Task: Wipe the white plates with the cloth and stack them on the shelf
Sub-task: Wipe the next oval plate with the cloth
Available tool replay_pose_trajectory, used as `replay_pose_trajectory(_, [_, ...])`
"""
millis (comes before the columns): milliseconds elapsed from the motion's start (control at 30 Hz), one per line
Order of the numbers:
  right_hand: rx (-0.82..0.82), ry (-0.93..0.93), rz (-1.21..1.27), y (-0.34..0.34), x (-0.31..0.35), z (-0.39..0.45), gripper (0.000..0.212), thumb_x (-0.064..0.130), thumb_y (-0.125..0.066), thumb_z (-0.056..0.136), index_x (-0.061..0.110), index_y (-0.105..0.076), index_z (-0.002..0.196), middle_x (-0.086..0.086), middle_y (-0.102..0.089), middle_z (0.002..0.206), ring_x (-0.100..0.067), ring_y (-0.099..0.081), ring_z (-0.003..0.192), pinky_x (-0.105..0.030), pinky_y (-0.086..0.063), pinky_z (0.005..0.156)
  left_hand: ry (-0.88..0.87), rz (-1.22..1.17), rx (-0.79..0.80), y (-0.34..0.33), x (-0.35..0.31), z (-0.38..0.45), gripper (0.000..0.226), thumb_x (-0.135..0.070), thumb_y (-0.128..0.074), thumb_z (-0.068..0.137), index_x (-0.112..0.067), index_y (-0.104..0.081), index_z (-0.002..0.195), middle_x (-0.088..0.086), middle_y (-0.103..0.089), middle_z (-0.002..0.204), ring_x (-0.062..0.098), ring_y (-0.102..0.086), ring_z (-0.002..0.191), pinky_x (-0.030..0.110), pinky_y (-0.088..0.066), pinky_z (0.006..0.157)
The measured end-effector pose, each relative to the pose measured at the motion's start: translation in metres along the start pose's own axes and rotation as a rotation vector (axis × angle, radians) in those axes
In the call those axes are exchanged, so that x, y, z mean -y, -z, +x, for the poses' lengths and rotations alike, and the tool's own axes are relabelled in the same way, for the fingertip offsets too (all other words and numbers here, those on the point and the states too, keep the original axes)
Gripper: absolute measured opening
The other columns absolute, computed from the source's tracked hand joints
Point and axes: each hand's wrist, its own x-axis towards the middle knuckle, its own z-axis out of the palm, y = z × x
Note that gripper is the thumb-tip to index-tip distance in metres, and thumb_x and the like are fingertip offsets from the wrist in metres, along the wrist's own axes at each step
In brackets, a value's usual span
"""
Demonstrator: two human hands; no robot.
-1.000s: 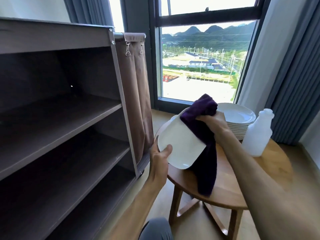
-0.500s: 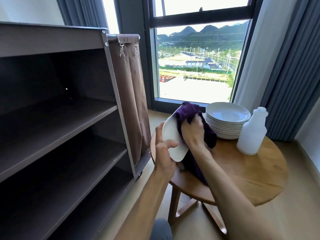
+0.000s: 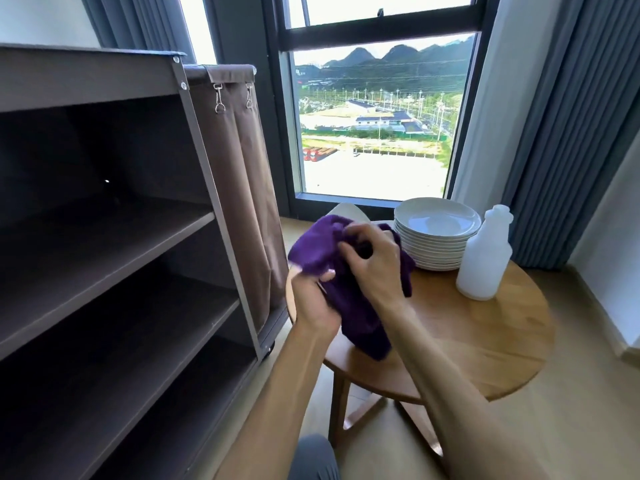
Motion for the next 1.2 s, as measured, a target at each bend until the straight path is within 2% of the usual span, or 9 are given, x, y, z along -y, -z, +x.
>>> replay_pose_trajectory(100, [-0.078, -0.136, -0.065, 0.009, -0.009, 0.032, 0.013, 0.021, -0.064, 0.085, 0.022, -0.071, 0.096, -0.001, -0.068, 0.085, -0.027, -0.063, 0.085, -0.042, -0.049, 0.081, -0.007, 0.148, 0.096, -0.002, 0.006, -0.004, 0.080, 0.002, -0.056, 0.046, 0.000, -0.057, 0.127, 0.011, -0.069, 0.090, 0.027, -0.061, 0.088, 0.035, -0.054, 0.081])
replay_pose_trajectory(333, [0.131, -0.214, 0.281, 0.008, 0.040, 0.007, 0.015, 0.026, -0.061, 0.081, 0.011, -0.061, 0.078, 0.002, -0.060, 0.074, -0.008, -0.053, 0.068, -0.027, -0.045, 0.067, 0.042, 0.144, 0.066, -0.010, -0.002, 0.016, 0.031, -0.026, -0.063, 0.086, -0.006, -0.069, 0.109, 0.008, -0.076, 0.095, 0.019, -0.073, 0.087, 0.029, -0.060, 0.076])
replay_pose_trajectory(433, [0.273, -0.241, 0.389, 0.015, 0.054, -0.008, 0.017, 0.011, -0.052, 0.066, 0.002, -0.061, 0.076, -0.002, -0.056, 0.068, 0.002, -0.050, 0.057, -0.015, -0.040, 0.057, 0.105, 0.101, -0.001, -0.002, -0.006, 0.027, 0.057, -0.045, -0.082, 0.070, -0.006, -0.073, 0.110, 0.013, -0.074, 0.102, 0.024, -0.071, 0.094, 0.032, -0.059, 0.083])
replay_pose_trajectory(533, [0.321, -0.171, 0.348, 0.008, 0.043, -0.003, 0.015, 0.009, -0.058, 0.077, -0.005, -0.056, 0.073, -0.011, -0.051, 0.066, -0.009, -0.047, 0.063, -0.026, -0.037, 0.057, 0.083, 0.077, -0.032, 0.003, -0.005, 0.023, 0.056, -0.053, -0.080, 0.078, -0.008, -0.073, 0.110, 0.013, -0.074, 0.101, 0.025, -0.070, 0.096, 0.034, -0.059, 0.086])
replay_pose_trajectory(667, [0.129, -0.143, 0.184, -0.006, 0.023, 0.025, 0.024, 0.016, -0.060, 0.087, 0.010, -0.052, 0.065, 0.004, -0.051, 0.060, -0.010, -0.044, 0.059, -0.032, -0.036, 0.059, 0.094, 0.195, 0.107, 0.001, -0.007, 0.006, 0.034, -0.031, -0.063, 0.085, -0.012, -0.070, 0.113, 0.009, -0.075, 0.096, 0.021, -0.072, 0.090, 0.031, -0.061, 0.076])
replay_pose_trajectory(867, [-0.082, -0.274, 0.000, 0.002, 0.013, 0.052, 0.004, 0.013, -0.054, 0.096, 0.016, -0.053, 0.097, 0.008, -0.058, 0.072, -0.020, -0.058, 0.069, -0.051, -0.054, 0.072, -0.041, 0.449, 0.223, -0.010, -0.003, 0.010, 0.079, -0.023, -0.069, 0.071, -0.002, -0.048, 0.144, 0.009, -0.071, 0.108, 0.023, -0.068, 0.102, 0.032, -0.058, 0.082])
replay_pose_trajectory(1033, [0.084, -0.133, 0.293, 0.014, 0.038, 0.013, 0.022, 0.009, -0.059, 0.096, 0.022, -0.062, 0.078, 0.012, -0.062, 0.068, -0.003, -0.056, 0.063, -0.022, -0.047, 0.061, 0.096, 0.341, 0.084, -0.022, -0.006, 0.030, 0.079, -0.059, -0.080, 0.069, -0.008, -0.062, 0.128, 0.010, -0.074, 0.106, 0.019, -0.072, 0.098, 0.030, -0.061, 0.082])
replay_pose_trajectory(1133, [0.154, -0.102, 0.335, 0.015, 0.039, 0.002, 0.012, 0.022, -0.059, 0.089, 0.012, -0.065, 0.085, -0.002, -0.064, 0.073, -0.012, -0.058, 0.069, -0.032, -0.047, 0.065, 0.196, 0.216, 0.136, -0.024, -0.009, 0.026, 0.046, -0.049, -0.053, 0.100, -0.006, -0.061, 0.112, 0.010, -0.062, 0.095, 0.015, -0.067, 0.082, 0.023, -0.057, 0.075])
replay_pose_trajectory(1200, [0.098, -0.124, 0.279, 0.012, 0.027, 0.012, 0.016, 0.025, -0.058, 0.087, 0.010, -0.064, 0.086, -0.007, -0.063, 0.072, -0.014, -0.056, 0.067, -0.035, -0.046, 0.063, 0.174, 0.268, 0.151, -0.019, -0.003, 0.018, 0.034, -0.035, -0.056, 0.097, -0.004, -0.064, 0.110, 0.010, -0.067, 0.093, 0.016, -0.070, 0.082, 0.026, -0.058, 0.074])
